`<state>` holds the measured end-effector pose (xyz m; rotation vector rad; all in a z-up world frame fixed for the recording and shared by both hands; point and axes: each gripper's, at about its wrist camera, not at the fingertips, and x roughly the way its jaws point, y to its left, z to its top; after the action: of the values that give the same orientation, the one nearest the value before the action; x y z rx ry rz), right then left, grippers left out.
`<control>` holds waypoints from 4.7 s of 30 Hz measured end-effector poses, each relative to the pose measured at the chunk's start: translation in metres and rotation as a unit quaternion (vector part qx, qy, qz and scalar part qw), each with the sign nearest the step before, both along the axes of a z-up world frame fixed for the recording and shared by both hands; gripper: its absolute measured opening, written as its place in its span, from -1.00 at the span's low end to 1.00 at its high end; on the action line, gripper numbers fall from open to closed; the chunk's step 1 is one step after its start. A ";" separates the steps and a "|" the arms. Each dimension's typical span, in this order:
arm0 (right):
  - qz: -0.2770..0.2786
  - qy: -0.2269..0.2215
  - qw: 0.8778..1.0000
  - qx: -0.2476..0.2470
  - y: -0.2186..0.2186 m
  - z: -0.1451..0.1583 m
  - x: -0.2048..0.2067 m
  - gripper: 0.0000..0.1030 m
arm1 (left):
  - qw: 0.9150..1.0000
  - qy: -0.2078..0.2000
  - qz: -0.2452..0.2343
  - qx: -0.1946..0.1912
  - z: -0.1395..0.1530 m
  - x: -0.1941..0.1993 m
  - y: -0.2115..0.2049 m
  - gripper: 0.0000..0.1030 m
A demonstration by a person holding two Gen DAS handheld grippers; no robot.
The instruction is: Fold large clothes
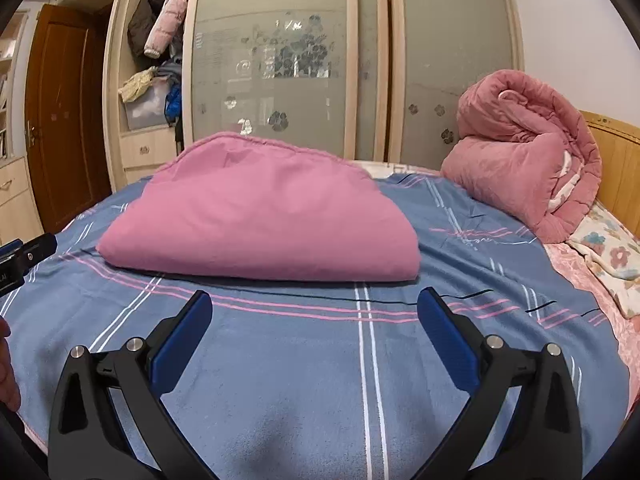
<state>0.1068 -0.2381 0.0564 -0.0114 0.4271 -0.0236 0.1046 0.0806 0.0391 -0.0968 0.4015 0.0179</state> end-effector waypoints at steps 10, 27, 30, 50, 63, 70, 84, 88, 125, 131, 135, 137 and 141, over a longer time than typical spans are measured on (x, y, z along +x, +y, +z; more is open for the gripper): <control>-0.001 0.000 1.000 -0.002 0.007 -0.002 0.003 0.97 | 0.999 0.005 0.009 0.034 -0.005 0.008 -0.010 0.96; 0.000 0.002 1.000 -0.004 0.009 -0.001 0.004 0.97 | 0.999 -0.009 -0.005 0.043 -0.001 0.004 -0.022 0.96; 0.000 0.002 1.000 -0.001 0.009 -0.001 0.005 0.97 | 0.999 -0.010 -0.009 0.040 0.001 0.003 -0.021 0.96; 0.002 -0.001 1.000 -0.001 0.013 -0.004 0.007 0.97 | 0.999 -0.007 -0.023 0.046 0.001 -0.003 -0.025 0.96; 0.004 -0.006 1.000 -0.009 0.017 -0.003 0.007 0.97 | 0.999 0.004 -0.022 0.032 -0.004 0.000 -0.023 0.96; 0.007 -0.007 1.000 -0.009 0.016 -0.002 0.006 0.97 | 0.999 0.005 -0.022 0.025 -0.006 0.001 -0.021 0.96; 0.008 -0.007 1.000 -0.010 0.017 -0.001 0.005 0.97 | 0.999 0.003 -0.025 0.032 -0.008 -0.002 -0.024 0.96; 0.008 -0.008 1.000 -0.009 0.017 -0.001 0.005 0.97 | 0.999 0.003 -0.026 0.033 -0.008 -0.002 -0.024 0.96; 0.009 -0.007 1.000 -0.011 0.018 -0.001 0.005 0.97 | 0.999 0.004 -0.029 0.040 -0.009 -0.002 -0.025 0.96; 0.009 -0.007 1.000 -0.011 0.018 -0.002 0.005 0.97 | 0.999 0.005 -0.031 0.040 -0.009 -0.002 -0.025 0.96; 0.009 -0.006 1.000 -0.010 0.018 -0.002 0.005 0.97 | 0.999 0.006 -0.031 0.040 -0.009 -0.001 -0.025 0.96; 0.010 -0.006 1.000 -0.010 0.018 -0.002 0.005 0.97 | 0.999 0.007 -0.031 0.040 -0.008 -0.001 -0.026 0.96; 0.009 -0.006 1.000 -0.010 0.018 -0.002 0.005 0.97 | 0.999 0.005 -0.032 0.042 -0.009 -0.001 -0.027 0.96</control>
<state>0.1120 -0.2201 0.0544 -0.0350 0.4155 -0.0092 0.1038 0.0534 0.0303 -0.0002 0.4122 -0.0285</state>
